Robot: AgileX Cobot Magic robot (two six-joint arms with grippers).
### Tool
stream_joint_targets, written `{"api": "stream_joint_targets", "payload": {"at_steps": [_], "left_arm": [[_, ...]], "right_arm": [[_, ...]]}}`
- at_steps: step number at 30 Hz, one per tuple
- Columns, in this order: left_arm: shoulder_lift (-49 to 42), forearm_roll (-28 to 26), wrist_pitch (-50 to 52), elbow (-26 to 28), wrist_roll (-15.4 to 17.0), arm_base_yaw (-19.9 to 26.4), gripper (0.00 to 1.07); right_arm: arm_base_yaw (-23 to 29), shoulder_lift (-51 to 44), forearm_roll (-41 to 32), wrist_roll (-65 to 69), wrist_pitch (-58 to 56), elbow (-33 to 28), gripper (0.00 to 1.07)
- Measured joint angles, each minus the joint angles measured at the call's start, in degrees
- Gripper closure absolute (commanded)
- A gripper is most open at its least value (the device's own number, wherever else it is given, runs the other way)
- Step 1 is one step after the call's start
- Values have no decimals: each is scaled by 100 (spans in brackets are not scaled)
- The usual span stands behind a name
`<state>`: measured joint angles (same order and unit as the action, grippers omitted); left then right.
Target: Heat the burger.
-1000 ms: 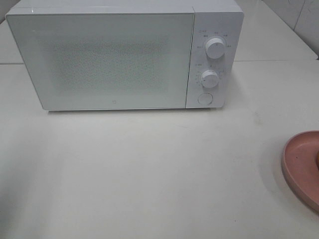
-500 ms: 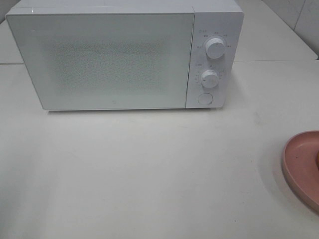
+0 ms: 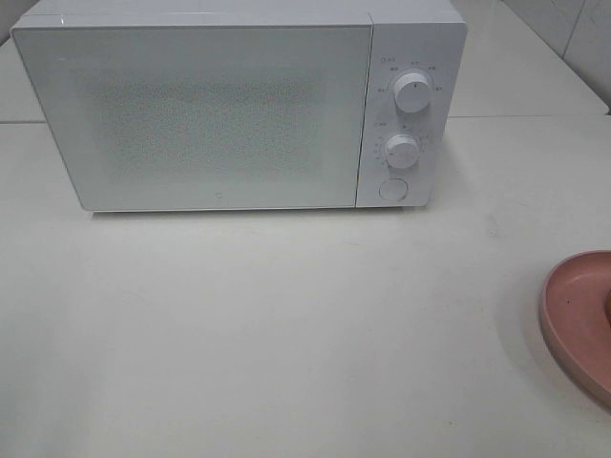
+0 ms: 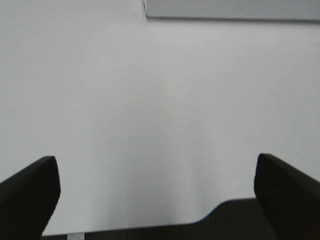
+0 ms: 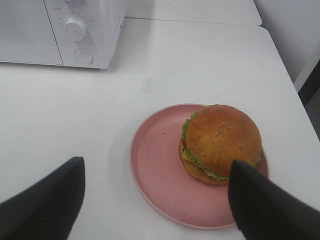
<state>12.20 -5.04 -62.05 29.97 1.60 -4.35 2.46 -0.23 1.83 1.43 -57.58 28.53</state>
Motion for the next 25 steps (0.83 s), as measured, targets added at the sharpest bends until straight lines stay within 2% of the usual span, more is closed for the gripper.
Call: {"api": "stream_joint_targets", "payload": {"at_steps": [2,7,25], "left_arm": [[-590,0,6,0,0,304,8],[-1232,-6,6,0,-6,561,8],[-1249,-34,11,-17,-6,567,8]], "right_arm": [[0,0,0,0,0,0,31],[0,0,0,0,0,0,31],[0,0,0,0,0,0,31]]}}
